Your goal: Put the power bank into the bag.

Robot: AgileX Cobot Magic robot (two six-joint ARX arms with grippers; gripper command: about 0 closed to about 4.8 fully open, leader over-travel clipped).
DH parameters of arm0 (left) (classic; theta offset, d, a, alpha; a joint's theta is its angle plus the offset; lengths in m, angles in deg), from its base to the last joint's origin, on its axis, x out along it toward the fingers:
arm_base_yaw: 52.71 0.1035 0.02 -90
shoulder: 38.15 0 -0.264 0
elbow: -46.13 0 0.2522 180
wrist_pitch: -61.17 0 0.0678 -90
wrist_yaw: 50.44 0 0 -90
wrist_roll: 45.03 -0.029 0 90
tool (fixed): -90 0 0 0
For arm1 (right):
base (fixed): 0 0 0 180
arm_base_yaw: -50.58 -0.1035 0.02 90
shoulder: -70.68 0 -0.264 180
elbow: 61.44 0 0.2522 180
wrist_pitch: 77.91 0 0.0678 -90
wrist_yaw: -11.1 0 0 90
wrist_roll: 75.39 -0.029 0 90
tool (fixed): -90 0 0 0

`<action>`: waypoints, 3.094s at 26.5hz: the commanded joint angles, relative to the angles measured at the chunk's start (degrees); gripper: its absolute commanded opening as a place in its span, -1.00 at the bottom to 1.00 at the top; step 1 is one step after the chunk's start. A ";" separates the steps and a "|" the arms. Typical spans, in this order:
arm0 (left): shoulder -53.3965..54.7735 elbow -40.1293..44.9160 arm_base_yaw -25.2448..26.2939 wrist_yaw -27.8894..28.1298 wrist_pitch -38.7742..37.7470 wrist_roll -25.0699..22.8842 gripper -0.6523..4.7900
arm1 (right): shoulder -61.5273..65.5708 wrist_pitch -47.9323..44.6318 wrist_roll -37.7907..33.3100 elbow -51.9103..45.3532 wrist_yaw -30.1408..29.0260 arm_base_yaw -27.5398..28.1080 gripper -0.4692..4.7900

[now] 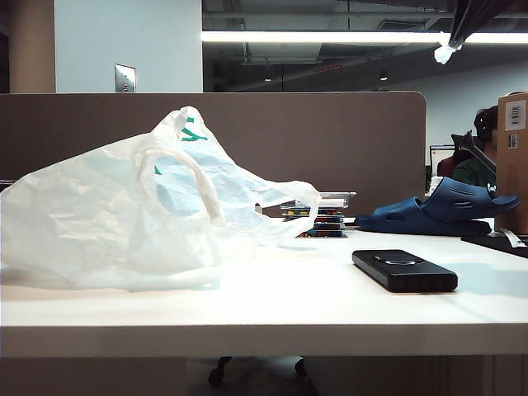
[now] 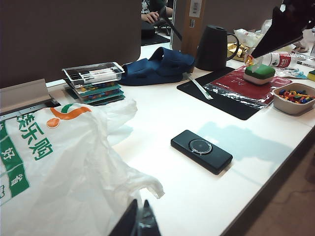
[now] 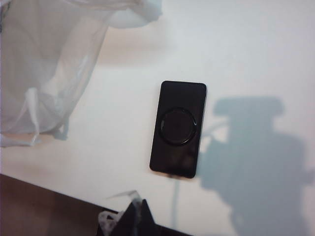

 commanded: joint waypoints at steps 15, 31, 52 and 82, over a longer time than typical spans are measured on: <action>0.13 -0.24 -0.02 -0.28 0.26 -0.24 -0.78 | 9.42 10.01 -0.28 11.43 1.33 -2.71 -0.86; 0.13 -0.26 0.02 -0.42 0.28 -0.24 -0.78 | 20.15 5.95 -3.45 11.21 7.74 -5.44 0.56; 0.13 -0.26 0.02 -0.44 0.28 -0.22 -0.78 | 20.48 -9.25 -8.90 -1.81 13.81 -10.25 0.98; 0.13 -0.26 0.02 -0.44 -2.25 -0.24 -0.78 | 28.04 -19.69 -10.75 -8.48 15.28 -10.36 0.97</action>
